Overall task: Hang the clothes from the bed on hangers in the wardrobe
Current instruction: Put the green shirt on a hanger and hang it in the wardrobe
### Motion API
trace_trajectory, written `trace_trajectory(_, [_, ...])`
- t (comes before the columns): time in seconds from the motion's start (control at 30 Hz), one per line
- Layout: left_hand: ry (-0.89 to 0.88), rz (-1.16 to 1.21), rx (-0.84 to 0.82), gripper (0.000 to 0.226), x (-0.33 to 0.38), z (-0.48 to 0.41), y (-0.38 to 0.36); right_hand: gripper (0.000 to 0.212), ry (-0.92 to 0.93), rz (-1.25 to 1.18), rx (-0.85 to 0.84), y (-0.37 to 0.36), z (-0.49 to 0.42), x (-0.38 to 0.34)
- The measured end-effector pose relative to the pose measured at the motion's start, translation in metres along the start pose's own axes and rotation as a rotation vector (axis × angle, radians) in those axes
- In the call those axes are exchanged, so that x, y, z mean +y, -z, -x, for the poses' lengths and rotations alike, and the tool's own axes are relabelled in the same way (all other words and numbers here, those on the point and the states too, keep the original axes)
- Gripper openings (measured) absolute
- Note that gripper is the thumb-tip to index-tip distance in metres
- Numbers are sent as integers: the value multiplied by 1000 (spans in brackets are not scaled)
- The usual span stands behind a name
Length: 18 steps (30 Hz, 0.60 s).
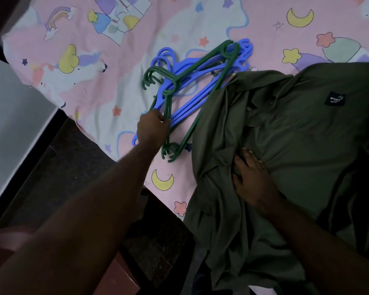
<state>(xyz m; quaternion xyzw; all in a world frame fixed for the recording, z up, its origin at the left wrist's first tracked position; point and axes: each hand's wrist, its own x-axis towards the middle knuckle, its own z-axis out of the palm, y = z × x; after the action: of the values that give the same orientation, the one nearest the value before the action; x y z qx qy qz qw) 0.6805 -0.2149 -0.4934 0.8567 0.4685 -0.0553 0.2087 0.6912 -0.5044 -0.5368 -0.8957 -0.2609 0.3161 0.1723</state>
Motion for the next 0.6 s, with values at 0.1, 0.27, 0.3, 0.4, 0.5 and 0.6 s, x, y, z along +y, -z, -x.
trace_trajectory(0.1, [42, 51, 65, 20, -3, -15, 11, 60, 3, -47, -4, 1, -1, -2])
trace_trajectory(0.27, [40, 266, 189, 25, -5, -21, 30, 53, -80, -363, 111, 18, -9, -8])
trace_trajectory(0.3, [24, 316, 211, 25, -1, -17, 33, 50, -85, -399, 177, 23, -10, -10])
trace_trajectory(0.4, [-61, 472, 247, 21, 21, 4, 39, 40, -116, -544, 304, 44, -14, -18])
trace_trajectory(0.5, [-180, 572, 233, 19, 52, 32, 28, 26, -162, -956, 305, 75, -16, -33])
trace_trajectory(0.6, [-270, 583, 131, 20, 83, 58, 1, 17, -194, -1265, 324, 112, -17, -35])
